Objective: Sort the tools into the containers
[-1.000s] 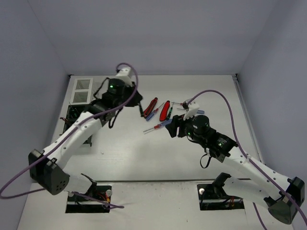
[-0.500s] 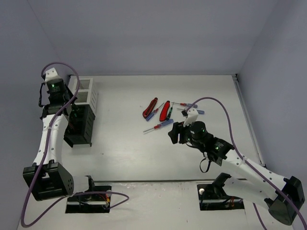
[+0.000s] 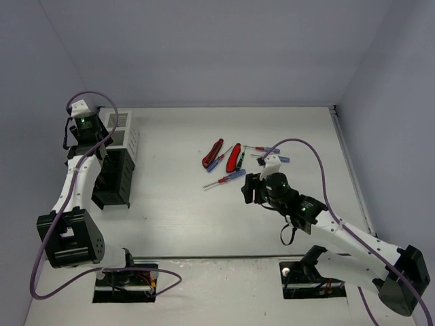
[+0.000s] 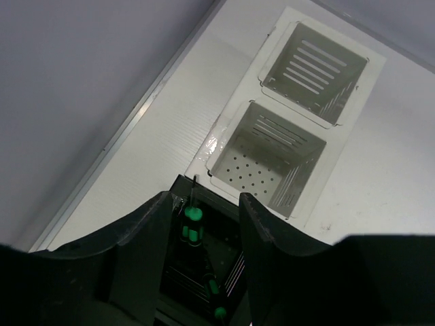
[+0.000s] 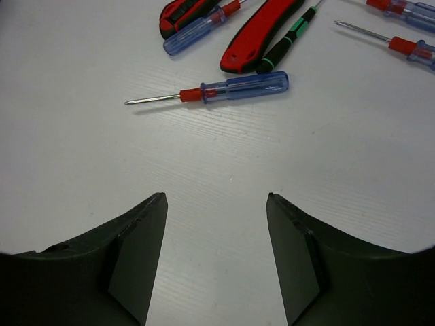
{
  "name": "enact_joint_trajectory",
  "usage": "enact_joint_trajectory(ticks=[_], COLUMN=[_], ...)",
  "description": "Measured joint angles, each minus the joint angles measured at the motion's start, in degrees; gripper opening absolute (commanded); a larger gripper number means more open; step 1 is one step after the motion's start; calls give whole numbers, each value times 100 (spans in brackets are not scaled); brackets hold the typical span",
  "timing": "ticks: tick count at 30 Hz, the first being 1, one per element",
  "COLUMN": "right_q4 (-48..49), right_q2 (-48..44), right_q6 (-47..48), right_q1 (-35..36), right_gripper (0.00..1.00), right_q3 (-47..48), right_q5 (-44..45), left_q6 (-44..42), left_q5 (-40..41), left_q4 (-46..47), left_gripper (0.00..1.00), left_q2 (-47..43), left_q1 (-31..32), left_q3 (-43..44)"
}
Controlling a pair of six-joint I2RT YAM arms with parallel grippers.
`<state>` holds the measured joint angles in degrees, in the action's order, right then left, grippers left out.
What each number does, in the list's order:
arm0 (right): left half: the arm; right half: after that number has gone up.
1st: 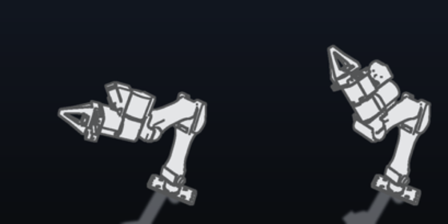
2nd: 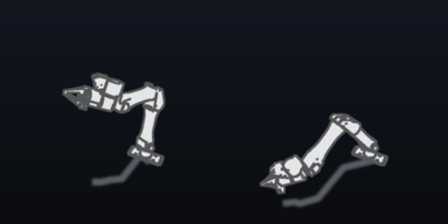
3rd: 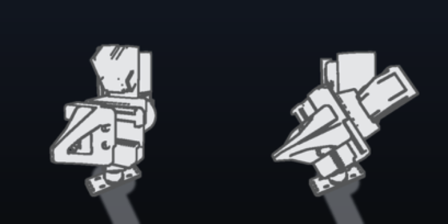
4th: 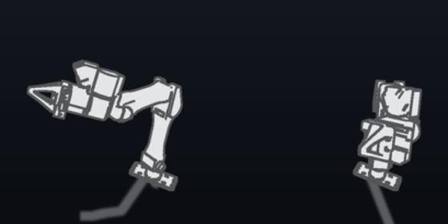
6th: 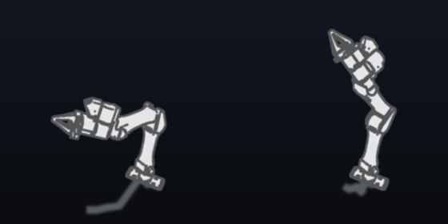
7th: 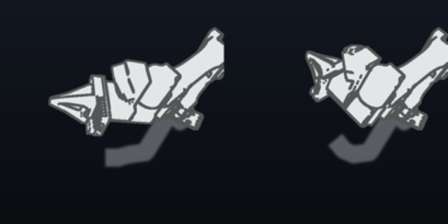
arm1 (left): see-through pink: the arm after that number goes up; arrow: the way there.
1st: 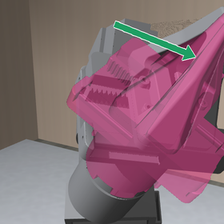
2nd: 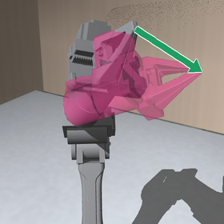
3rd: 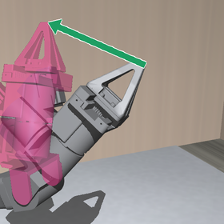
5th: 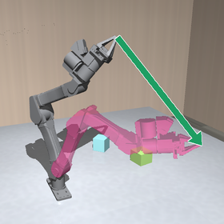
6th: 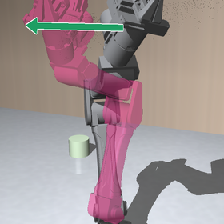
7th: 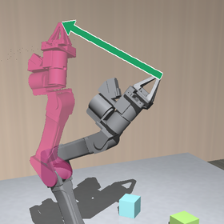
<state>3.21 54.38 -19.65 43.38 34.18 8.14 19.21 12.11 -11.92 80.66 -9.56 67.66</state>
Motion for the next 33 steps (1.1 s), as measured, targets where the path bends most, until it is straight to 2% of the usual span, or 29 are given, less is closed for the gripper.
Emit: enact_joint_trajectory(ticks=[3, 7, 12, 18, 22, 33], right_q4=[-93, -190, -204, -207, -232, -350], right_q2=[356, 1195, 2488, 3974, 4835, 5812], right_q6=[4, -45, -169, -416, -597, -984], right_q1=[-171, -748, -1253, -1372, -1401, -1410], right_gripper=[51, 43, 43, 44, 41, 36], right_q3=[169, 752, 1818, 2818, 3260, 3852], right_q5=[124, 125, 141, 114, 109, 340], left_q6=[15, 54, 90, -55, -280, -482], left_q5=[-100, -293, -656, -1087, -1256, -1337], left_q4=[-71, -402, -1002, -1199, -1226, -1274], left_gripper=[49, 50, 51, 51, 51, 51], left_q2=[-46, -250, -891, -1944, -2329, -2275], left_q1=[4, 60, 447, 1417, 1887, 2278], left_q3=[0, 16, 26, -266, -644, -909])
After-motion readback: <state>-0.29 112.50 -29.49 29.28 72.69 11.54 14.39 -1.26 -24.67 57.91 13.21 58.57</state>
